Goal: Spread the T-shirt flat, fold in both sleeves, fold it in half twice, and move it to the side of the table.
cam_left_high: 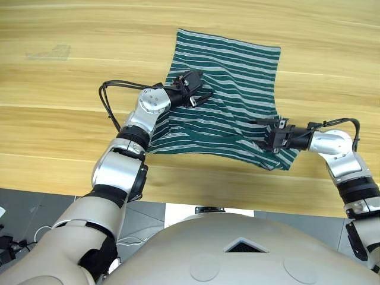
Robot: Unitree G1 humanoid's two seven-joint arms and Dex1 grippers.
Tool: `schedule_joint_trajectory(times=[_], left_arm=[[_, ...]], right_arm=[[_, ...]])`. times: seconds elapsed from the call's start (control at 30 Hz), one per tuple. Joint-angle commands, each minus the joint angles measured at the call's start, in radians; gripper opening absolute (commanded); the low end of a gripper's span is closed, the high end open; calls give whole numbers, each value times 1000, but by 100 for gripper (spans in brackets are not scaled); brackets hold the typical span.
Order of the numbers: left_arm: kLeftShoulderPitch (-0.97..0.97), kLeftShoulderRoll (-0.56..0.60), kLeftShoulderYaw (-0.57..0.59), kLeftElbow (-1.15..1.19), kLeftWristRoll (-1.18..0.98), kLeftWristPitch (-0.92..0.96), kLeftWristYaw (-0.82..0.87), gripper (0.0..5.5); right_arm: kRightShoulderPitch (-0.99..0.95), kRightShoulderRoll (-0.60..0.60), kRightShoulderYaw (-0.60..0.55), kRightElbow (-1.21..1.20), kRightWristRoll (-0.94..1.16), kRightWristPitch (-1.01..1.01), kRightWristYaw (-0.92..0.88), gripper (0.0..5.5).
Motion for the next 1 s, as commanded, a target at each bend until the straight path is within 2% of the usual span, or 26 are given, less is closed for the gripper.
schedule_joint_trajectory(times=[0.03, 0.13, 0.47, 0.67, 0.8, 1.0], left_arm=[[37, -1, -20, 35, 44, 37, -14, 337], [41, -3, -23, 38, 46, 37, -16, 337], [122, 45, -14, -10, 32, 19, -44, 337], [249, 88, 22, -149, -20, 36, -71, 337], [262, 75, 38, -182, -31, 67, -19, 337], [271, 41, 90, -234, -71, 110, 75, 337]], right_arm=[[26, -42, 0, -120, 15, 38, 37, 266], [16, -55, -24, -163, 18, 61, 31, 266], [-105, -15, -43, 157, -114, 24, -104, 266], [-186, 54, -15, 372, -207, 26, -254, 266], [-245, 80, -8, 475, -221, 9, -306, 266], [-221, 57, -14, 400, -139, -91, -248, 266]])
